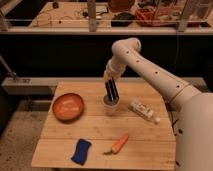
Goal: Place the eraser in the ceramic cup
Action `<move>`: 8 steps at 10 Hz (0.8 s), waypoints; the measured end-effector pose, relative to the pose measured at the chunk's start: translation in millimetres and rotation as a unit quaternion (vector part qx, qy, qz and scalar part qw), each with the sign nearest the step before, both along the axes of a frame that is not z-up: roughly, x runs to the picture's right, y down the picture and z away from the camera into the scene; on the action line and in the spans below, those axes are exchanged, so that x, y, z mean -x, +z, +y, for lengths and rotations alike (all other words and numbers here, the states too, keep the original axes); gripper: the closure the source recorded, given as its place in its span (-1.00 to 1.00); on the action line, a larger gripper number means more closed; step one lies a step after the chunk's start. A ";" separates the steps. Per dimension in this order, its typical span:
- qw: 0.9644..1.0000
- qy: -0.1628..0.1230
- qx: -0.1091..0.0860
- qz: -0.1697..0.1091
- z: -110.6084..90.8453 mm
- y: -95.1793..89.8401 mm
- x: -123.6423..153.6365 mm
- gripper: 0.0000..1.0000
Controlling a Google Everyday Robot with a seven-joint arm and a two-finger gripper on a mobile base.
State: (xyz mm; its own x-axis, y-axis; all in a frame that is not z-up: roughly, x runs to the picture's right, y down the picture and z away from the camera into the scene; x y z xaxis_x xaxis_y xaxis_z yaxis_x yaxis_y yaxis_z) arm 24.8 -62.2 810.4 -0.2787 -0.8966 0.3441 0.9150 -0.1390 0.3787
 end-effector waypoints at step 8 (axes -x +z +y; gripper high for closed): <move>1.000 -0.012 -0.002 -0.008 0.7 0.1 -1.2 0.93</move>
